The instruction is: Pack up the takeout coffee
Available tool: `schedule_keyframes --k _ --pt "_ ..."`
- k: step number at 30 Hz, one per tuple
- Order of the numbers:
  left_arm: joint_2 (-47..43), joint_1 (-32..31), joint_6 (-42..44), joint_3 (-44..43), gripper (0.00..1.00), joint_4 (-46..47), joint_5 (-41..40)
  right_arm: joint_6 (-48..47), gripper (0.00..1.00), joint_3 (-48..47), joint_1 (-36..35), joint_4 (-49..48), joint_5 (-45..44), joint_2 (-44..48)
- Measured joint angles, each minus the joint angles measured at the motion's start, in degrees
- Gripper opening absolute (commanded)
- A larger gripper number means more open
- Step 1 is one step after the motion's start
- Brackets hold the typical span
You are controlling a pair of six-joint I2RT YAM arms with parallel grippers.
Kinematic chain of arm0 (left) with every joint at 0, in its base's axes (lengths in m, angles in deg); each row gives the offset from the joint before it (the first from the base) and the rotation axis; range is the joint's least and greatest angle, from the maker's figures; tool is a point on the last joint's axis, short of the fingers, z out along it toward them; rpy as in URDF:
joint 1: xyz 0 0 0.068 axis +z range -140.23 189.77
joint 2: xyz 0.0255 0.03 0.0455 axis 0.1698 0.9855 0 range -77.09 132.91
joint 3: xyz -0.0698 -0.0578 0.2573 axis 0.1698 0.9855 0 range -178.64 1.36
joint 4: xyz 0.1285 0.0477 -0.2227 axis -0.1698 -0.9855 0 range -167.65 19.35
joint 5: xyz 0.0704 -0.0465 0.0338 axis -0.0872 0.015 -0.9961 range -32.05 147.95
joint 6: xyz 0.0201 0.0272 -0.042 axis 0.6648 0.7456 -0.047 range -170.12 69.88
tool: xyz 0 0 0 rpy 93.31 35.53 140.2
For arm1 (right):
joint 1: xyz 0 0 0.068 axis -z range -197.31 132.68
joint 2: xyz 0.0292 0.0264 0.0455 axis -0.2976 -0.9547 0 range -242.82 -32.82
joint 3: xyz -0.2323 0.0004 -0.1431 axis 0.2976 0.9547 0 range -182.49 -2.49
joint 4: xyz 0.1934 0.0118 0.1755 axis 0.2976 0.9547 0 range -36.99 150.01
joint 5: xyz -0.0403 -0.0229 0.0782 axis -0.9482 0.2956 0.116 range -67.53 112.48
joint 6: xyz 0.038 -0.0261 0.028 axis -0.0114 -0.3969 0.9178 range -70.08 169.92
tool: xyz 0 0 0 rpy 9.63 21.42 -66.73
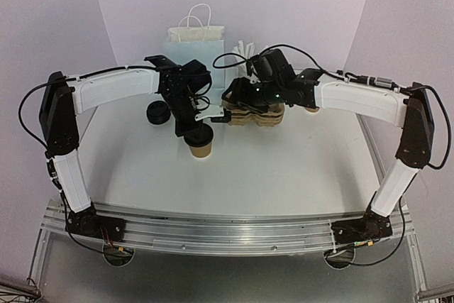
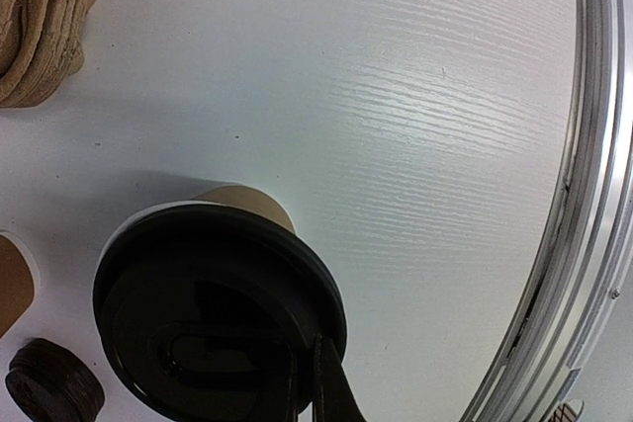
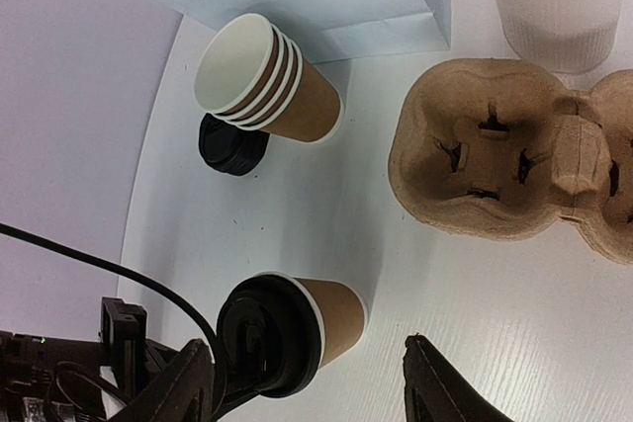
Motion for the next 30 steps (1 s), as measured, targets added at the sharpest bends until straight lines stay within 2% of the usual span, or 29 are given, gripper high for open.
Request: schedule_keyframes --k 13,19,24,30 --pt "-0.5 0.5 0.0 1.6 0.01 2.1 1.7 0.3 0.61 0.1 0.0 0.0 0.0 0.0" --pt "-0.3 1.5 0.3 2.5 0.17 3.7 3.0 0.5 0.61 0.0 0.0 0.0 1.4 -0.1" --pt "-0.3 1.6 0.6 2.6 0.22 3.9 3.4 0.7 0.61 -2.0 0.0 -0.5 4.2 -2.6" --pt "-0.3 1.6 1.4 2.3 0.32 3.1 3.4 1.2 0.60 -3.3 0.2 -1.1 5.6 -5.7"
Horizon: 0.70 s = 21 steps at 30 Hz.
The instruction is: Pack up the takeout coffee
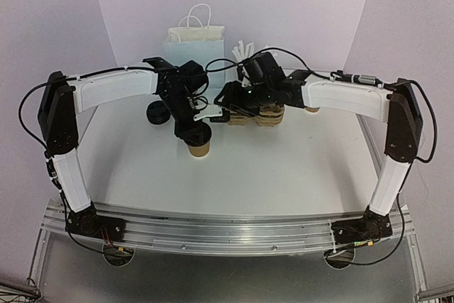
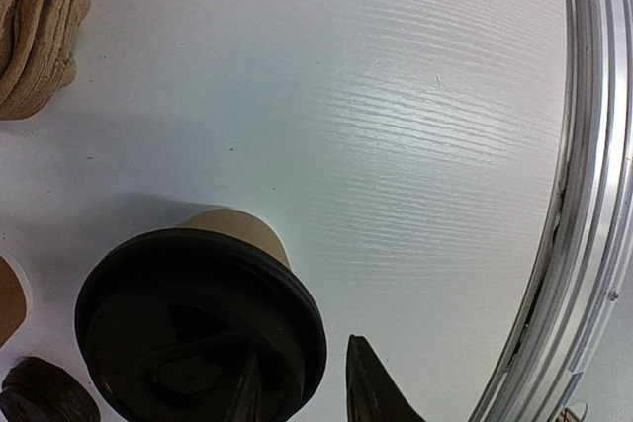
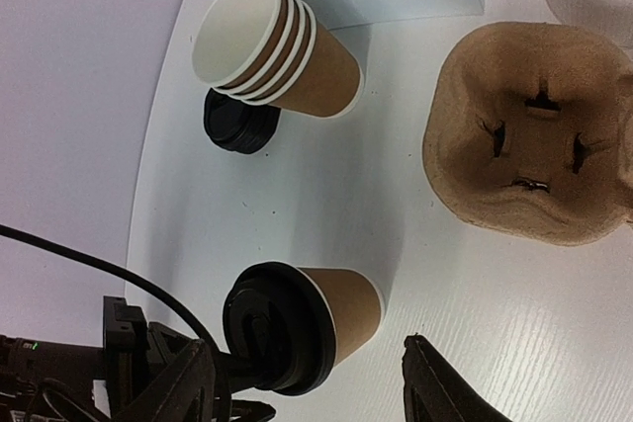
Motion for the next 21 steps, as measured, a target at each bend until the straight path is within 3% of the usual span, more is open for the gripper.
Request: schedule_keyframes --k 15,21 --pt "0.0 0.0 0.5 -5.4 0.42 -6.5 0.2 0.4 0.57 -1.3 0.3 -1.7 0.0 -0.1" --pt "-3.1 0.3 5.4 -1.8 0.47 -4.7 0.6 0.8 0.57 -1.9 0.2 -1.1 -0.1 -0.1"
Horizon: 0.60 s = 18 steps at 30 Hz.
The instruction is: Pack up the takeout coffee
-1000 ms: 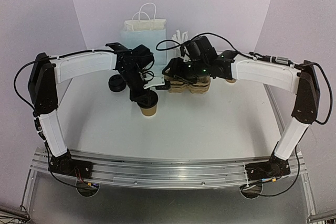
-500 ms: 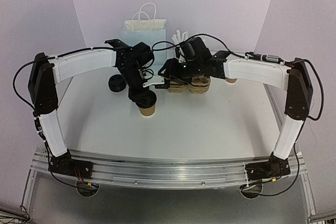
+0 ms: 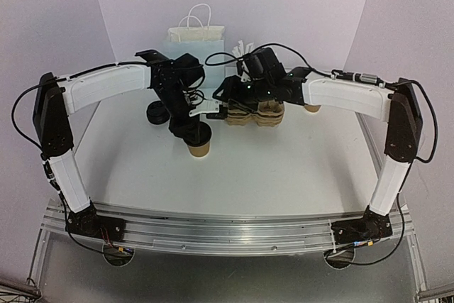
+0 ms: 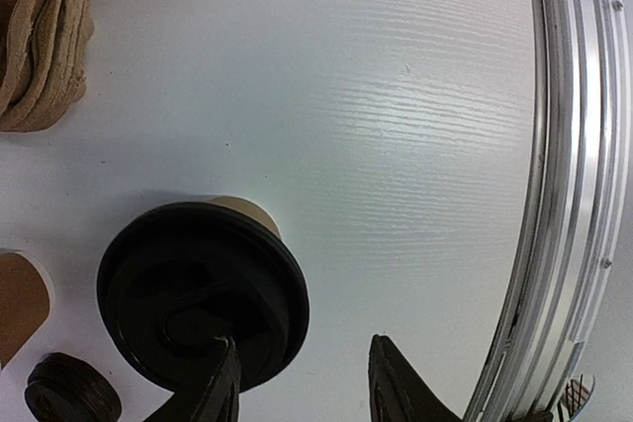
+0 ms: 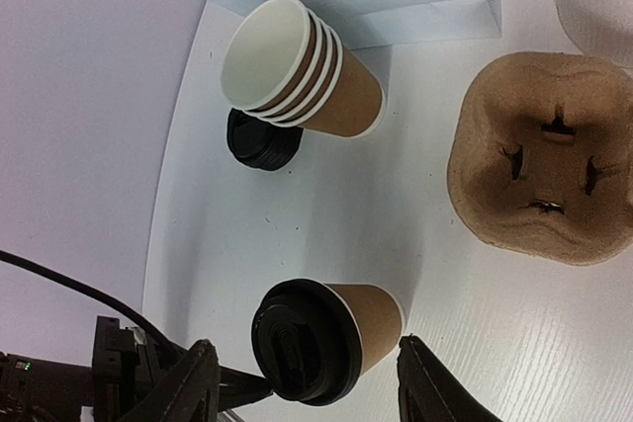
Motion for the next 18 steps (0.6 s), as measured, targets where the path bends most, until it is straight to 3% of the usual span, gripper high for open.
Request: schedule_keyframes --k 10,14,18 --pt "-21.5 2.1 19.2 20.8 0.57 6.0 0.1 0.5 0.55 -3.0 0.0 0.0 1.6 -0.1" --pt "-24.2 4.6 24.1 26.5 0.57 11.5 1.8 0.3 0.46 -3.6 0.0 0.0 3.2 -1.1" --pt "-24.8 10.6 27.6 31.3 0.59 19.4 4.9 -0.1 0.45 -4.3 -0.6 0.1 4.8 -3.7"
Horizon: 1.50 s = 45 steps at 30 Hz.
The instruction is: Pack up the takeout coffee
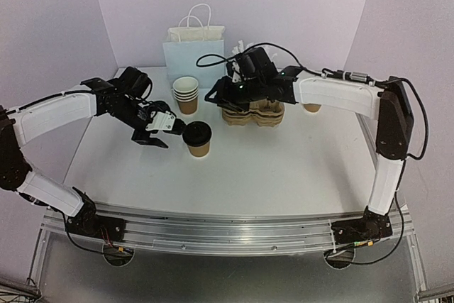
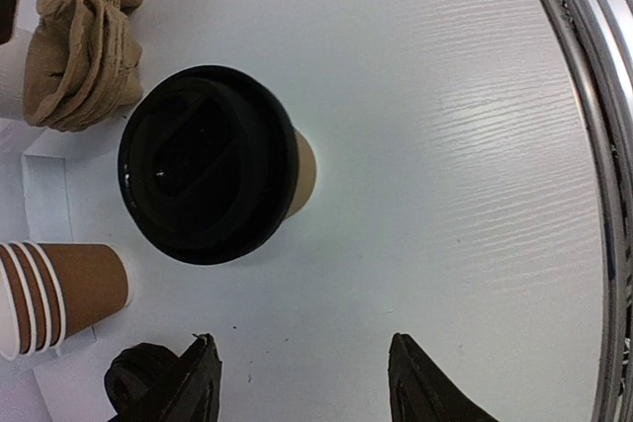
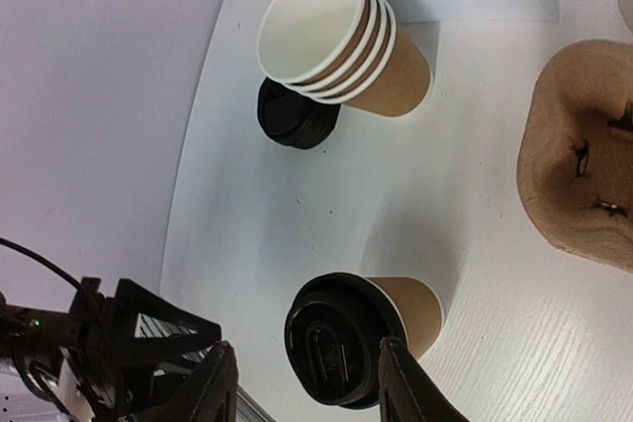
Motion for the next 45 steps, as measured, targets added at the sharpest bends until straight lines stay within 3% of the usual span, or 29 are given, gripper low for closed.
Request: schedule_keyframes --k 6,15,32,38,45 --pt "1.5 1.9 -3.5 1.4 0.67 8.7 4.5 -0.4 0.47 -2.4 -2.2 1.7 2.3 -5.4" --pt "4.5 1.7 -12.7 1.6 0.73 16.2 8.8 -1.3 0.45 -2.4 -3.7 4.1 2.1 -5.8" --pt "10.2 1.7 -18.0 1.7 0.75 21.0 11.8 -1.8 0.41 -2.9 -3.7 5.1 1.8 -8.2" --pt "11.7 1.7 -18.5 1.6 0.71 22.2 12.3 -1.7 0.38 -3.2 -3.7 5.3 2.6 -9.7" --pt "12.0 1.7 -18.4 1.6 0.69 22.4 12.7 -2.0 0.41 -3.2 -3.7 5.4 2.5 -10.1"
